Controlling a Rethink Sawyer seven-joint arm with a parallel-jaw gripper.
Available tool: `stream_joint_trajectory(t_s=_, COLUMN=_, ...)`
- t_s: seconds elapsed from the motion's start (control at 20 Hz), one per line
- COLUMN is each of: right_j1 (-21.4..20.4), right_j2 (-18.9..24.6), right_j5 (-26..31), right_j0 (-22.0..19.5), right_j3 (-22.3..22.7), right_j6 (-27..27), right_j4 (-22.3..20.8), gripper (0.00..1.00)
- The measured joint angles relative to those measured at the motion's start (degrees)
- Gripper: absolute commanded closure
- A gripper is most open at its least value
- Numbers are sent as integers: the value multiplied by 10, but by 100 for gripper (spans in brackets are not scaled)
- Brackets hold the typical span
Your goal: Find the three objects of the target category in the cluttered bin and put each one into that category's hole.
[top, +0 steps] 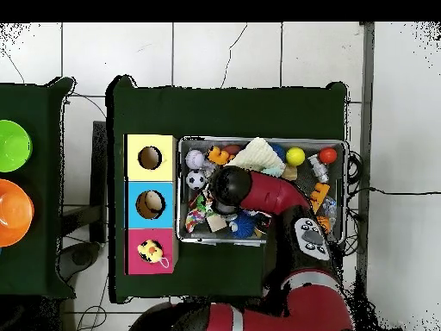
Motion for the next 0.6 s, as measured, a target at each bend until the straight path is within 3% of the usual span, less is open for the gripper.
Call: stream_joint_trajectory(t_s=0.6, right_j1=-15, right_j2=-11, right_j5=4, right_j0=11, right_j3=33, right_j6=0, right_j4=77, gripper=0)
